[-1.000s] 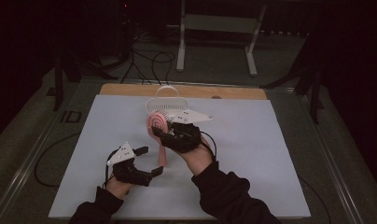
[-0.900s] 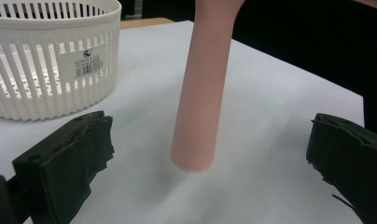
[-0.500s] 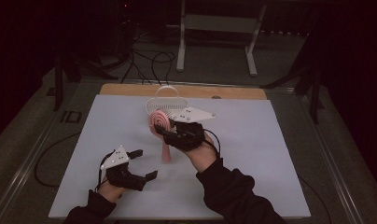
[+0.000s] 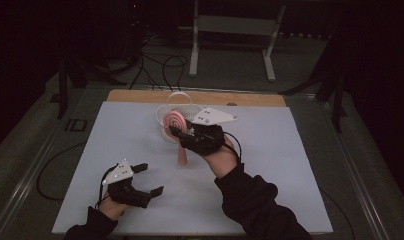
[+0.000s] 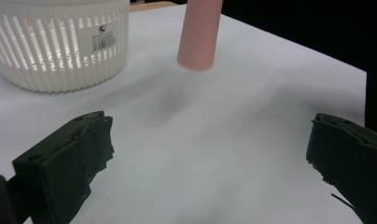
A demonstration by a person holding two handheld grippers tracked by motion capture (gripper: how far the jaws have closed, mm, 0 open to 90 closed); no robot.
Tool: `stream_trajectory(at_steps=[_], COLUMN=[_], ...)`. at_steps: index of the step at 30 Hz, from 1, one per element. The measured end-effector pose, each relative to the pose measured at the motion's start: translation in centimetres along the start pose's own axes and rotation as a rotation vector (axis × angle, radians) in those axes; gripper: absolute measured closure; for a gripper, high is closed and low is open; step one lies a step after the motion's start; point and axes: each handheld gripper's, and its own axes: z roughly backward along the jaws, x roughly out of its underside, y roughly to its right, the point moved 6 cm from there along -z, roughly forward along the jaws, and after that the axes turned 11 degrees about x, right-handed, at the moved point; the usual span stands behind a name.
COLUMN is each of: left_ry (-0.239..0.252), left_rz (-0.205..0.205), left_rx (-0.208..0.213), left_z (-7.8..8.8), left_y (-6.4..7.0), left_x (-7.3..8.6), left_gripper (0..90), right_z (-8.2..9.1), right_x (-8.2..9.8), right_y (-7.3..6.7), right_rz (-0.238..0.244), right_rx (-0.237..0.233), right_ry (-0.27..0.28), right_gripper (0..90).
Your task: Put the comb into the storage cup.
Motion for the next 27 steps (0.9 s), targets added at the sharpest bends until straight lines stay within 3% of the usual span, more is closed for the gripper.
stream_trajectory(at_steps=[14,27], left_ry=[-0.007,-0.007], left_rz=[0.003,0.000], left_rx=[-0.044,-0.048], left_z=[2.1,2.8], left_y=[-0.5,-0.5], left_x=[1.2,1.9], left_gripper=[0.0,0.0], right_z=[0.2,-0.6], right_x=[-1.8,-3.3], right_y=[2.1,3.2], right_rz=[0.033,0.096], right_rx=[0.058,0.082], right_ry=[0.040,0.080], right_gripper=[64.3,64.4])
